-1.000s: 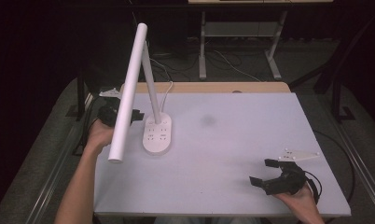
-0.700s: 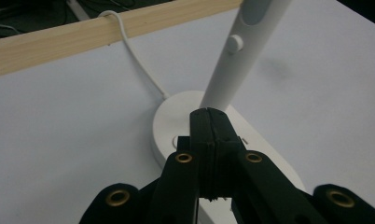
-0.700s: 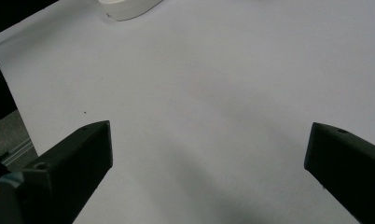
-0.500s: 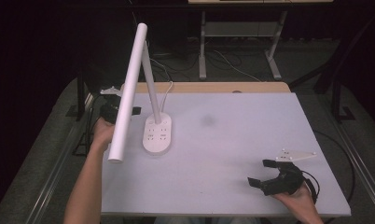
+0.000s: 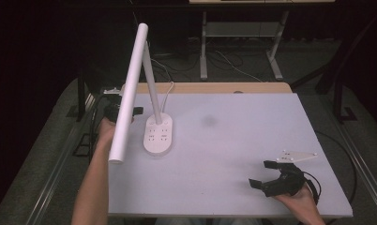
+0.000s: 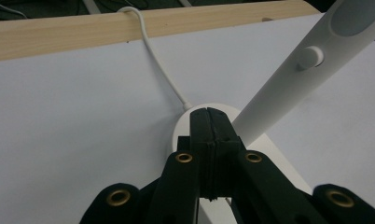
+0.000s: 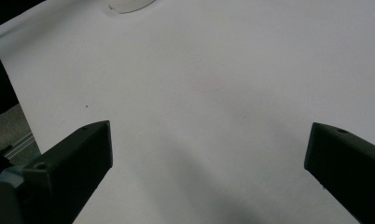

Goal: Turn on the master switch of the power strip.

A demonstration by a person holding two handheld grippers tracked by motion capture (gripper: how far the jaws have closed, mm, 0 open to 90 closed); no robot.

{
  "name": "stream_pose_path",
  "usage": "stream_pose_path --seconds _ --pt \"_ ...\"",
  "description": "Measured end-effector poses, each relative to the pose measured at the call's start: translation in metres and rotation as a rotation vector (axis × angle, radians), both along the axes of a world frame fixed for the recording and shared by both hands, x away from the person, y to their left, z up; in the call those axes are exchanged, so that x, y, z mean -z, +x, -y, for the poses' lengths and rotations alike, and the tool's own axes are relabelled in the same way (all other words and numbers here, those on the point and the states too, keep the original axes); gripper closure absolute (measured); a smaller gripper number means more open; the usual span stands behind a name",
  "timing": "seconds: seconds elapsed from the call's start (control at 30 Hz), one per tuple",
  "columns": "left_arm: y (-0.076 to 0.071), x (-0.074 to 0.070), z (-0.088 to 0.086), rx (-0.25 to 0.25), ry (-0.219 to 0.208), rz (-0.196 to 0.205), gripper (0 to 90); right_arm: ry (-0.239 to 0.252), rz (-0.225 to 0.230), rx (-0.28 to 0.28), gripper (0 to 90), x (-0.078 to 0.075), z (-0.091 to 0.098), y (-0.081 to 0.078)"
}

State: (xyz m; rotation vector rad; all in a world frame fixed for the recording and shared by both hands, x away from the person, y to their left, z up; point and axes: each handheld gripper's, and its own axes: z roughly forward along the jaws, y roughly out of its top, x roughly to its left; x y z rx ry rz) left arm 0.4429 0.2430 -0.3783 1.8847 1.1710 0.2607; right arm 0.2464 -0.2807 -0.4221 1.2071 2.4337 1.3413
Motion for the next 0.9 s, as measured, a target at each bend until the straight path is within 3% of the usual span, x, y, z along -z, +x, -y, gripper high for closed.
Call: stream_pose_path --seconds 0.9 --pt "0.012 0.025 0.016 0.034 0.016 -0.058 90.0 0.001 -0.007 0.001 0.5 0.001 0.002 0.001"
